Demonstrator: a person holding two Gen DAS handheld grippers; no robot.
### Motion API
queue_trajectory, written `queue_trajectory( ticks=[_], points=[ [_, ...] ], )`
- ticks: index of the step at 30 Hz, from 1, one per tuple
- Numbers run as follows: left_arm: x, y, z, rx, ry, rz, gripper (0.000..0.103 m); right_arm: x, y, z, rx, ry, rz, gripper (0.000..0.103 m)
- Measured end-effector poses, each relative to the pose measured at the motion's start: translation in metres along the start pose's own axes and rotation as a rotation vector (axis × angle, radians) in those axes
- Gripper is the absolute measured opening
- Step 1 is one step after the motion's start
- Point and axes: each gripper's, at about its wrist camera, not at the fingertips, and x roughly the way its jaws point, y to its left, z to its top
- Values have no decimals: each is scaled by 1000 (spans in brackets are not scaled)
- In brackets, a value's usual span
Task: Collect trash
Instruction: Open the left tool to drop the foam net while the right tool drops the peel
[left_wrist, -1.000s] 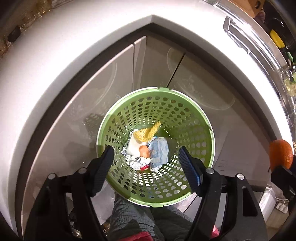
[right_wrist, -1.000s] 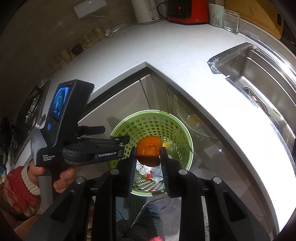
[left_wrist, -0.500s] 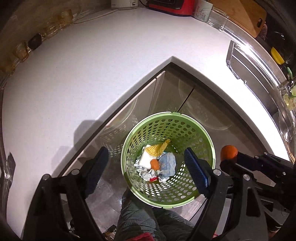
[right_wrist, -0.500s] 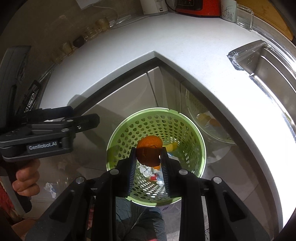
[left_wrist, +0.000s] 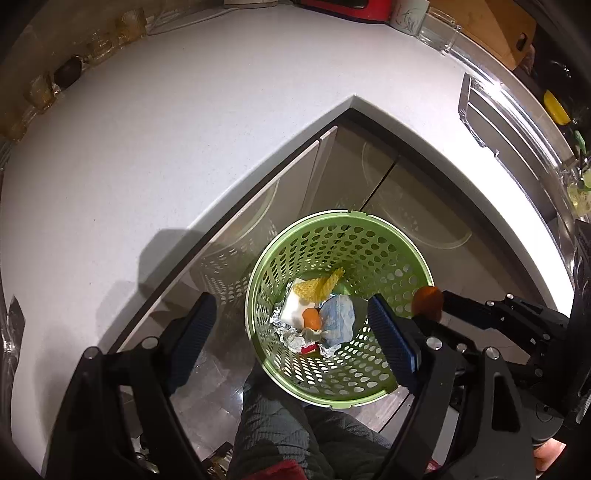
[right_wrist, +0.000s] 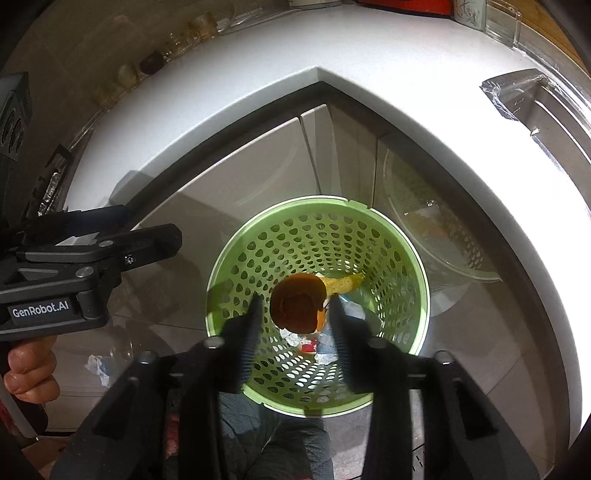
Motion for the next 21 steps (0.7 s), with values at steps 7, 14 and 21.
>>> queue_trajectory(
  ticks=[7, 14, 21],
  points=[
    [5, 5, -2, -10, 14, 3, 80, 13, 9, -2, -30, 23, -57, 93],
    [9, 5, -6, -12, 23, 1, 80, 20, 9, -7, -26, 53, -59, 93],
    [18, 3, -10, -12, 52, 11, 81, 26, 9, -10, -17, 82, -73, 96]
  ],
)
